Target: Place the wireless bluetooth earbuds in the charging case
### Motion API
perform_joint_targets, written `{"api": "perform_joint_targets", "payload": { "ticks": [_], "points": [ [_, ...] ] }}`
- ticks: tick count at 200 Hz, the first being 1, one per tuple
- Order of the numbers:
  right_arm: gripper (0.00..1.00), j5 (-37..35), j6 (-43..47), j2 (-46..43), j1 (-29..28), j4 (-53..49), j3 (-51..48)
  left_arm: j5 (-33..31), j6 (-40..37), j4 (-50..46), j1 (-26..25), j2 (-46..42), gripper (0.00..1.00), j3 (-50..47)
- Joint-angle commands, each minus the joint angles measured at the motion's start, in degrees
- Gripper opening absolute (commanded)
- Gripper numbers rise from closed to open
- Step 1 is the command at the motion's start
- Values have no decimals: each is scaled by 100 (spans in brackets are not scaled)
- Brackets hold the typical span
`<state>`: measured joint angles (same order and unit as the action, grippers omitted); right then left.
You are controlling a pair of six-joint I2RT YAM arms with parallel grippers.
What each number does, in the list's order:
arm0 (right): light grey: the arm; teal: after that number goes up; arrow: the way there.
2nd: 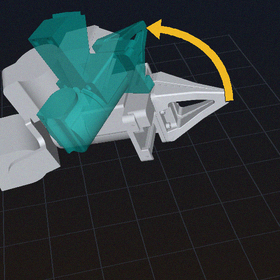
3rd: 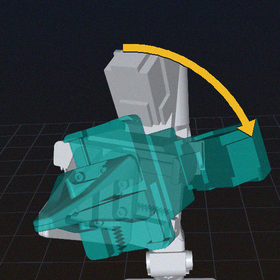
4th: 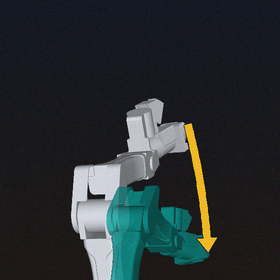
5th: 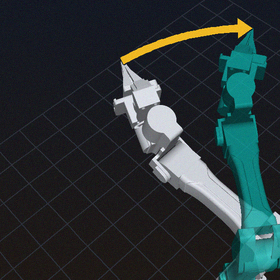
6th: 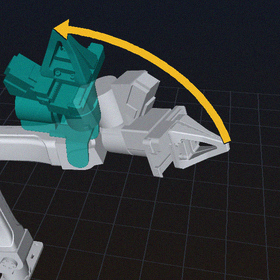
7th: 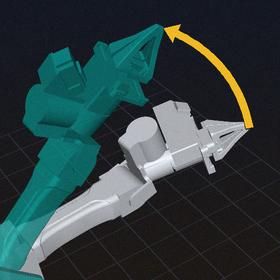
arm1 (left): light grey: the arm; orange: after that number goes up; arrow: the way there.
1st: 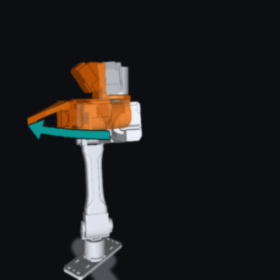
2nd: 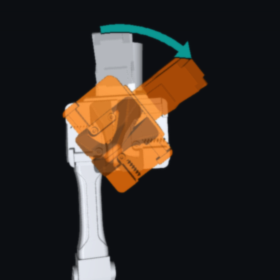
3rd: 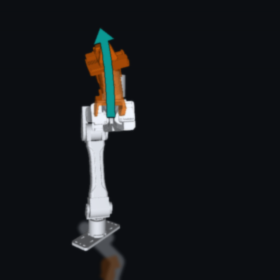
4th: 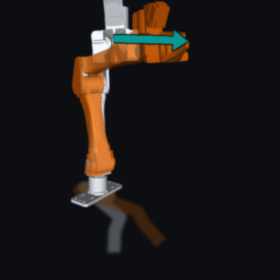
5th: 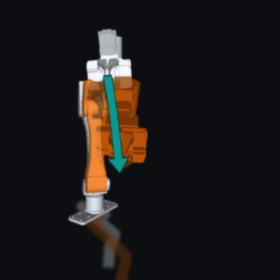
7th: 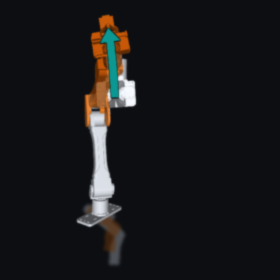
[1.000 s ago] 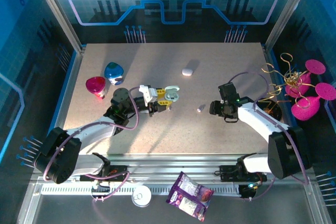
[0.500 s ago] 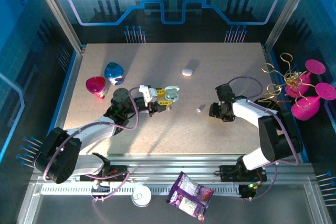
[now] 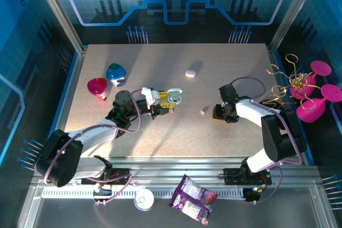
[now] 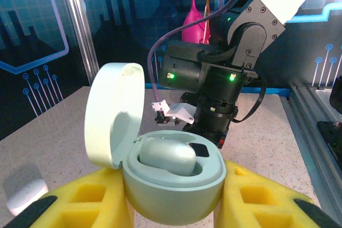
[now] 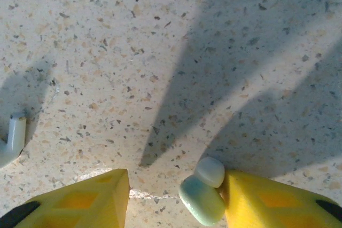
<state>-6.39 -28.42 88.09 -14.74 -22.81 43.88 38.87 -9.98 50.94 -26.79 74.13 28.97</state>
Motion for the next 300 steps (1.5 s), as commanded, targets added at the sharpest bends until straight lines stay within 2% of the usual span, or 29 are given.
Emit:
{"api": "perform_joint_targets", "payload": {
  "ticks": [1,36,83,181,221,300],
  "points": [
    [49,433,199,144,-131,484,69,186,56,236,-2,-118,34,-38],
    [48,467,170,-42,-268,218,191,165,48,176,7,-176,34,-21],
    [39,262,36,-361,-323,-172,222,190,49,180,8,-139,34,10],
    [43,105,372,409,-190,-168,955,169,44,178,15,-174,34,-5],
    [44,409,548,592,-147,-233,905,203,55,180,17,-157,35,24],
    [43,639,460,165,-183,-530,327,243,109,233,25,-111,35,65]
  ]
}}
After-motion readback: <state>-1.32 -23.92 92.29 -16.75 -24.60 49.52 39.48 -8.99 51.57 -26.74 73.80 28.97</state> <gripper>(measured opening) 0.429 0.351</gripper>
